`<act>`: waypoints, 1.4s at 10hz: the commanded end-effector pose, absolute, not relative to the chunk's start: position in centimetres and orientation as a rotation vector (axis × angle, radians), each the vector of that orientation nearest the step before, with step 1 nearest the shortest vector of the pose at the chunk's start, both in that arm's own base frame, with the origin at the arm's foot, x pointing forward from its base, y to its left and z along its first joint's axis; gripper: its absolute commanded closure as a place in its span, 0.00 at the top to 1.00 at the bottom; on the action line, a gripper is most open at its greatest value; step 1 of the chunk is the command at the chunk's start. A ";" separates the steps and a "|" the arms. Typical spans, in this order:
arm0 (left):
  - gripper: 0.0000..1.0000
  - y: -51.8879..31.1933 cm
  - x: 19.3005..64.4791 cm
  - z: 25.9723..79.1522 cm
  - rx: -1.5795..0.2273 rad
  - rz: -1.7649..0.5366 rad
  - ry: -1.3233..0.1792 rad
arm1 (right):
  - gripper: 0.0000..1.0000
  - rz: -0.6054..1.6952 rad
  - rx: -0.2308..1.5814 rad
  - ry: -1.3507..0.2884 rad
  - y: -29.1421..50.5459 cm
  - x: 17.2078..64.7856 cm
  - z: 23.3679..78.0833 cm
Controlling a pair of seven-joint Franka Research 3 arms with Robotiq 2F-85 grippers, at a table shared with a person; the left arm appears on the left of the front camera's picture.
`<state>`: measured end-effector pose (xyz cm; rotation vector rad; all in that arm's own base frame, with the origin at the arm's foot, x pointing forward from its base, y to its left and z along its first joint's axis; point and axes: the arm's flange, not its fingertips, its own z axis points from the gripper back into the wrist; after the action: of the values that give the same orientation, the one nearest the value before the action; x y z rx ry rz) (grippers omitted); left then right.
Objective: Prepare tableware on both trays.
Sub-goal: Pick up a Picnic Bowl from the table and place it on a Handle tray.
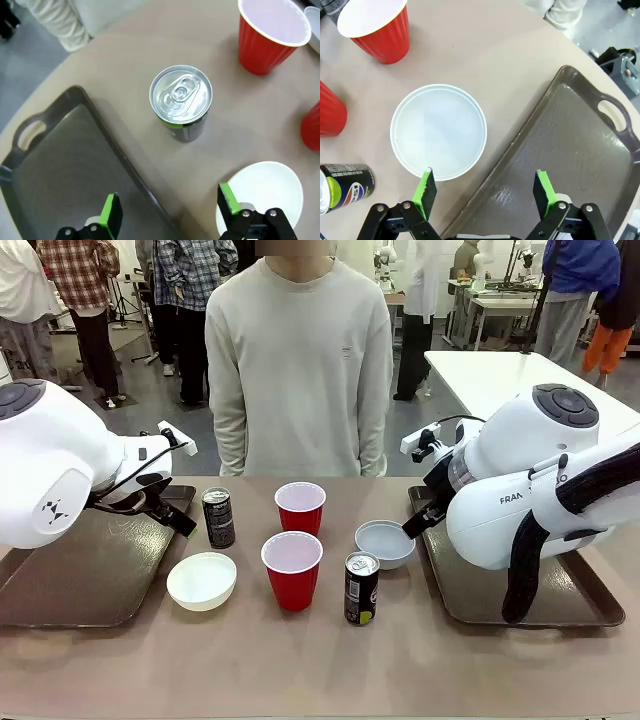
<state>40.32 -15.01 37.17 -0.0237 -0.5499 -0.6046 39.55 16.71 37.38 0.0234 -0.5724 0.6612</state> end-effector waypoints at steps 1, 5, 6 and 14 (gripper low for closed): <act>1.00 -15.0 40.3 37.2 -0.024 -0.605 -0.550 | 1.00 0.661 0.023 -0.572 16.7 39.5 37.4; 1.00 -15.0 40.3 37.2 -0.024 -0.605 -0.550 | 1.00 0.661 0.023 -0.572 16.7 39.5 37.4; 1.00 -15.0 40.3 37.2 -0.024 -0.605 -0.550 | 1.00 0.661 0.023 -0.572 16.7 39.5 37.4; 1.00 -15.0 40.3 37.2 -0.024 -0.605 -0.550 | 1.00 0.661 0.023 -0.572 16.7 39.5 37.4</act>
<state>40.31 -15.02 37.17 -0.0238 -0.5499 -0.6048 39.55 16.70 37.38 0.0232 -0.5724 0.6611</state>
